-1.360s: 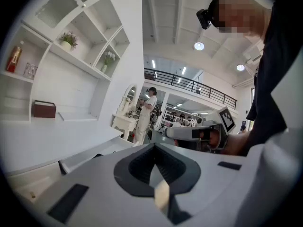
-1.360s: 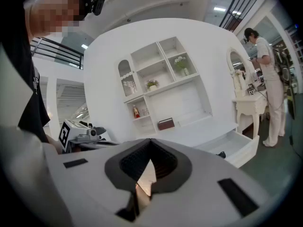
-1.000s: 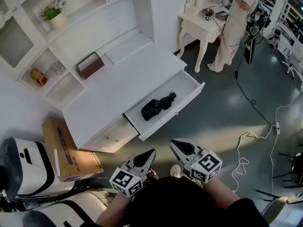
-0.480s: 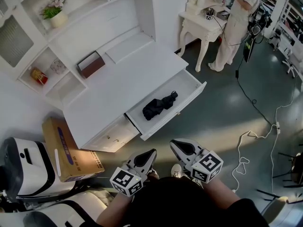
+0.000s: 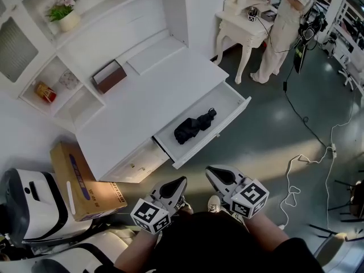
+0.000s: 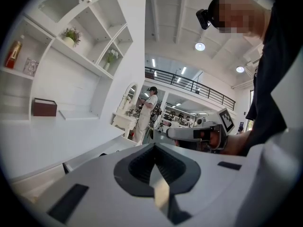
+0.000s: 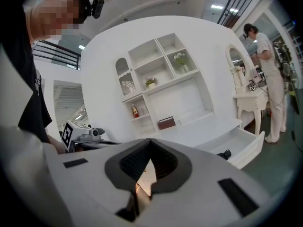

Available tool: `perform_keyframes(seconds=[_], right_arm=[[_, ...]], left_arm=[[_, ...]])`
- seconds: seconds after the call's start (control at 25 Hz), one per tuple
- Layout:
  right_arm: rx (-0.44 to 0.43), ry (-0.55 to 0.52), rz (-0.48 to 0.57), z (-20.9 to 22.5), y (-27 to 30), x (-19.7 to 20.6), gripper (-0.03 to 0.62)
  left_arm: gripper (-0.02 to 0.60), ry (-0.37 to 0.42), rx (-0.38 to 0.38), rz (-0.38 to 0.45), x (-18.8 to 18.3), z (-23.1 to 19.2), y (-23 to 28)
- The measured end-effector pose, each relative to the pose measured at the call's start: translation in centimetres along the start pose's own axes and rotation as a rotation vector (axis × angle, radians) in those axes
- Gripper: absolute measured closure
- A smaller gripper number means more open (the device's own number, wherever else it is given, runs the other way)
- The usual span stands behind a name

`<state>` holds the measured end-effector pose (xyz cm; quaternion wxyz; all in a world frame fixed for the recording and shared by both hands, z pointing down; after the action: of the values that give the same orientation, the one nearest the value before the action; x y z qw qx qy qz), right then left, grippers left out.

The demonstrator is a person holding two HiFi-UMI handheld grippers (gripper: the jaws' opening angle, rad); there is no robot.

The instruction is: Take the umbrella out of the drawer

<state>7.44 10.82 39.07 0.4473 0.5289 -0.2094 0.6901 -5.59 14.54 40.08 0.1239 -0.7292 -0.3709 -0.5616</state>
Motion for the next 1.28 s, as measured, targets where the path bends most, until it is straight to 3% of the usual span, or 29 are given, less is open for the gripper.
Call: perform_keyframes(seconds=[0.76, 1.28], right_arm=[[0.123, -0.013, -0.035, 2.9, 5.9, -0.6, 0.592], [0.23, -0.024, -0.054, 4.3, 9.7, -0.4, 0.592]], left_arm=[[0.578, 0.027, 0.052, -0.026, -1.1, -7.9, 1.3], [0.578, 0.03, 0.128, -0.061, -0.9, -12.5, 2.1]])
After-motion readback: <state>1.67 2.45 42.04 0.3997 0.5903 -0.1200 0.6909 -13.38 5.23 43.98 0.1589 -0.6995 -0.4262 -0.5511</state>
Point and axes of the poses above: the fingertips, and each gripper's own axes: y forward along the fingers, z to its right, x out of its underside, the point moved 4 cm from there along -y, backward along the fingers
